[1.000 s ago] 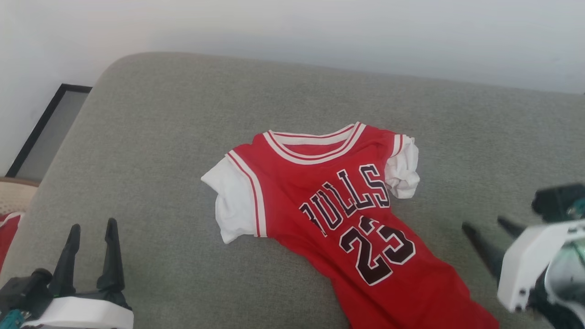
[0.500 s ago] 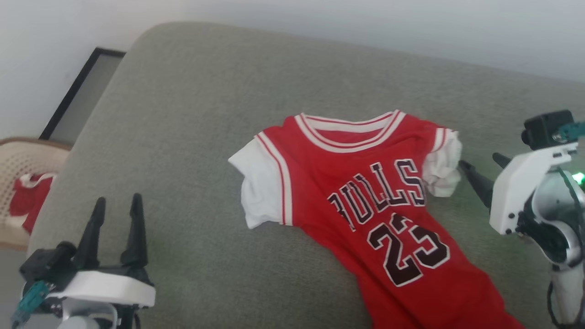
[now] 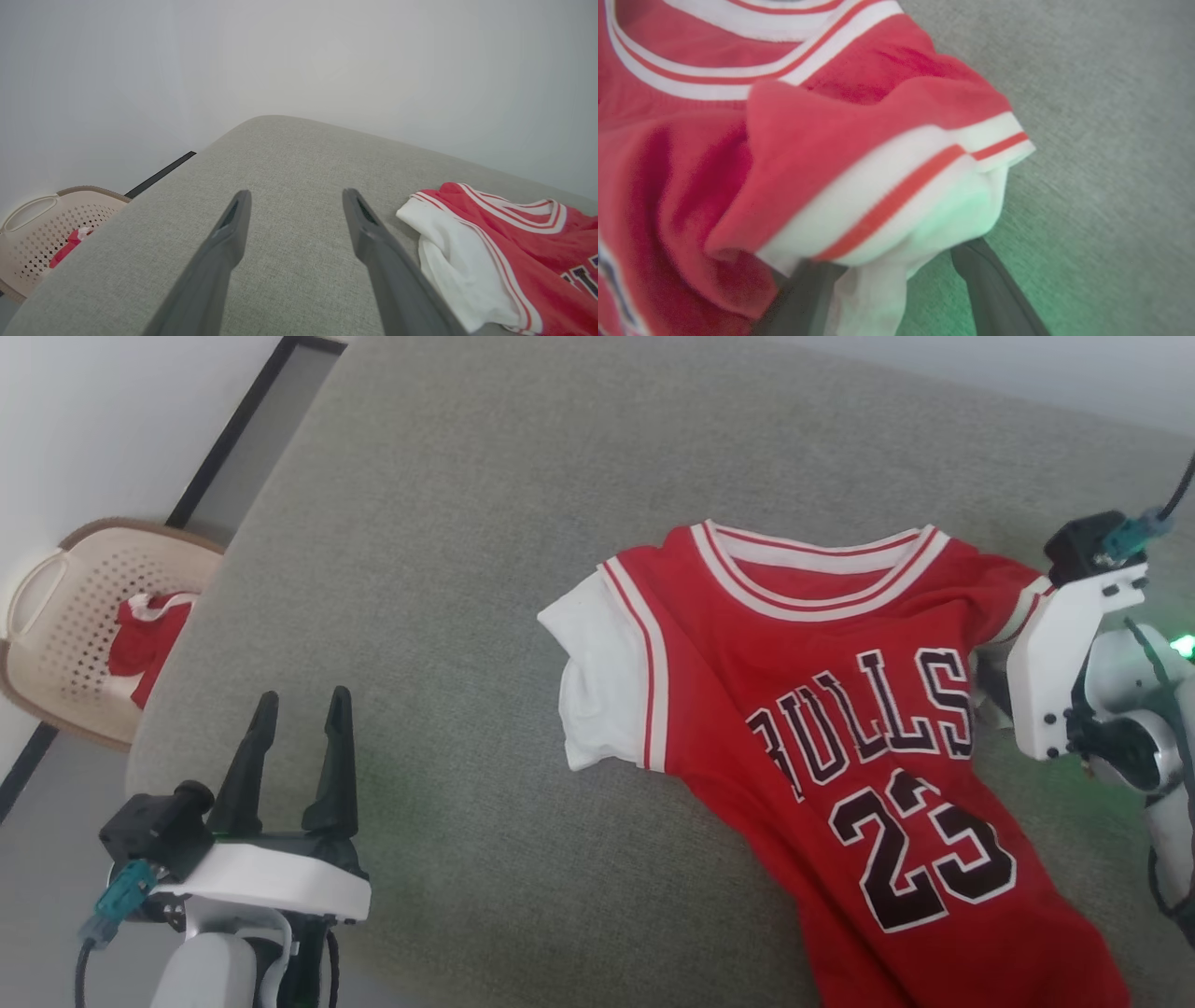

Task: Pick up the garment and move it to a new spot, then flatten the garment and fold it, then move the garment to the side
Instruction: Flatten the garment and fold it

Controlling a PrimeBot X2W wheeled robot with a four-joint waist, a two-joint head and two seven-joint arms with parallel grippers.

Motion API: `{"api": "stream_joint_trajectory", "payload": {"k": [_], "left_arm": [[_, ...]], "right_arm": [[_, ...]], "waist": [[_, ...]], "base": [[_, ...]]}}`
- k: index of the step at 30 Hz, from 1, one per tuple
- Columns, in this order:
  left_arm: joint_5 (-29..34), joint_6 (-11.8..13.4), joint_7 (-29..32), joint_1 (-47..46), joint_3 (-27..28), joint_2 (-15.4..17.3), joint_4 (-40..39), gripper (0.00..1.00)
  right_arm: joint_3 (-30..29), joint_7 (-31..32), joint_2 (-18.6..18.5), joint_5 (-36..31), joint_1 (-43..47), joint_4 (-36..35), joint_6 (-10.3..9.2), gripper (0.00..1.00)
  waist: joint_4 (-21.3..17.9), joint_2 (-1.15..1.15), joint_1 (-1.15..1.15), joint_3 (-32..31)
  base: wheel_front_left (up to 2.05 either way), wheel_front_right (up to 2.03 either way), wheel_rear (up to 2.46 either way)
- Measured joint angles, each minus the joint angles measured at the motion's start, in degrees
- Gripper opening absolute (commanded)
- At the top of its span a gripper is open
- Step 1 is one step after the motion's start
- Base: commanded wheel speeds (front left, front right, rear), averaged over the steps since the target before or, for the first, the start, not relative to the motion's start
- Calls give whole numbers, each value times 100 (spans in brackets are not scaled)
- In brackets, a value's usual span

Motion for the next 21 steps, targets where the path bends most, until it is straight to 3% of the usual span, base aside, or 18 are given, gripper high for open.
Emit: {"api": "stream_joint_trajectory", "payload": {"k": [1, 6, 12, 21], "left_arm": [[-13, 0, 0, -12, -9, -5, 20, 100], [-35, 0, 0, -48, 18, -11, 53, 100], [-35, 0, 0, 38, 169, 65, 15, 100], [-34, 0, 0, 303, 367, 245, -130, 100]], "right_arm": [[77, -42, -25, 59, -76, 81, -1, 0], [378, -165, -110, 236, -248, 242, -1, 0], [502, -157, -375, 485, -212, -43, 4, 0], [-119, 202, -1032, 765, 412, -873, 4, 0]], "waist": [[31, 0, 0, 25], [36, 0, 0, 23], [-148, 0, 0, -77], [-706, 0, 0, -362]], "base": [[0, 0, 0], [0, 0, 0], [0, 0, 0], [0, 0, 0]]}}
